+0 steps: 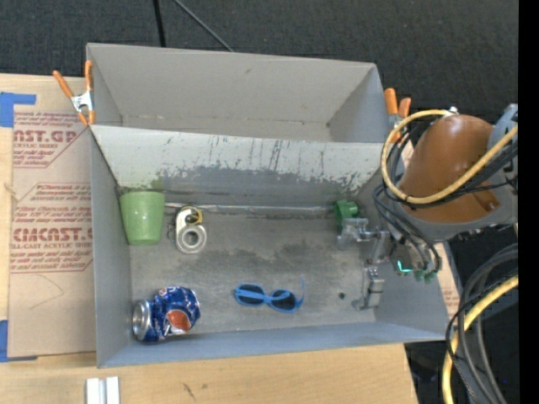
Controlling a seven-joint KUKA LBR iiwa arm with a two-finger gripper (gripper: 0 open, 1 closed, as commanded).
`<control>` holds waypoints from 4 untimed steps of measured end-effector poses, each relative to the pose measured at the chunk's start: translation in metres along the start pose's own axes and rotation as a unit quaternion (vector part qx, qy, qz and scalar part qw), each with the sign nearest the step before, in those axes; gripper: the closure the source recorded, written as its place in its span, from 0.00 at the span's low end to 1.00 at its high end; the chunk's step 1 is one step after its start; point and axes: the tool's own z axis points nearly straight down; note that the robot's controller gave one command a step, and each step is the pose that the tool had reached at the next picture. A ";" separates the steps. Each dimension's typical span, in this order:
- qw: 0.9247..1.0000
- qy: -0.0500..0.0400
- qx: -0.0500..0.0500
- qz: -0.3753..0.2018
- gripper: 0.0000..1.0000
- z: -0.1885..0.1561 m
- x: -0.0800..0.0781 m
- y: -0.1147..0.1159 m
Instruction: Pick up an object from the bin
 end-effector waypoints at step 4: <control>0.991 -0.006 0.001 -0.136 1.00 0.019 -0.005 0.122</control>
Offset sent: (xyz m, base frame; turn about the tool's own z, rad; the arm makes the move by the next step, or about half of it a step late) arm 0.0023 0.0740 -0.0999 0.0689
